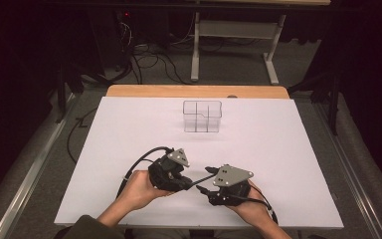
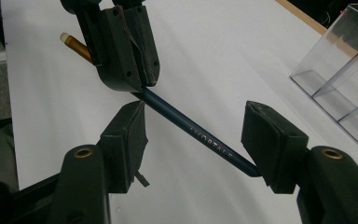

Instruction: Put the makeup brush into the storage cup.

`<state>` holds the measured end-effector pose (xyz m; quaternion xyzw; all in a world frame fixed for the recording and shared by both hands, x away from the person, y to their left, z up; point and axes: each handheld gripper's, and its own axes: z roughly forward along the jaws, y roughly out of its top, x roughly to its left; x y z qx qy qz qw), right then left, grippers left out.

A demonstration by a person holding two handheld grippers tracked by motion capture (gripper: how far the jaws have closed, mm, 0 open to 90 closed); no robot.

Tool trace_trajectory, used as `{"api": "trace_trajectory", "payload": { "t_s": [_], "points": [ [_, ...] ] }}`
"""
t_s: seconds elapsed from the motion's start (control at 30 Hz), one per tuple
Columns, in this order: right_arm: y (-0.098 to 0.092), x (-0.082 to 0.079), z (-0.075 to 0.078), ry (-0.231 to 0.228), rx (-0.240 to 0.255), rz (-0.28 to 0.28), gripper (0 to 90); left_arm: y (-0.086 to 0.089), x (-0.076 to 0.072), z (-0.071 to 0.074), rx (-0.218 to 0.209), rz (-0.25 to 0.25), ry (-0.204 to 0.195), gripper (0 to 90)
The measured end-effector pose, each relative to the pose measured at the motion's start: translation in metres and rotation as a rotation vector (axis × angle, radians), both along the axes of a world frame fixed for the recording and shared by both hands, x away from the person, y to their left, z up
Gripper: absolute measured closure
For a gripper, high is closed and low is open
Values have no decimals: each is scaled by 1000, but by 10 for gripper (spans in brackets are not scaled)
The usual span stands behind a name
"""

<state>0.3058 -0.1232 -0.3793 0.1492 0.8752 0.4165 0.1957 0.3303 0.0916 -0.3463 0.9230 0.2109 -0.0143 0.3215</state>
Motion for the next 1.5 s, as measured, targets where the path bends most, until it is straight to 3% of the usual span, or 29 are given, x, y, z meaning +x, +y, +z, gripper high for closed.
{"api": "trace_trajectory", "payload": {
  "t_s": [0.47,0.87,1.27,1.5],
  "points": [
    [5,0,-4,-9,-44,-14,433,0,-1,1,0,-1,0,822],
    [7,-1,-6,-20,-52,-26,491,-1,-2,4,-11,2,-7,822],
    [11,-4,-8,-24,-59,-15,555,-4,-2,8,32,-5,11,821],
    [12,-4,-9,-19,-63,-10,583,-6,-3,10,54,-5,1,821]
  ]
}}
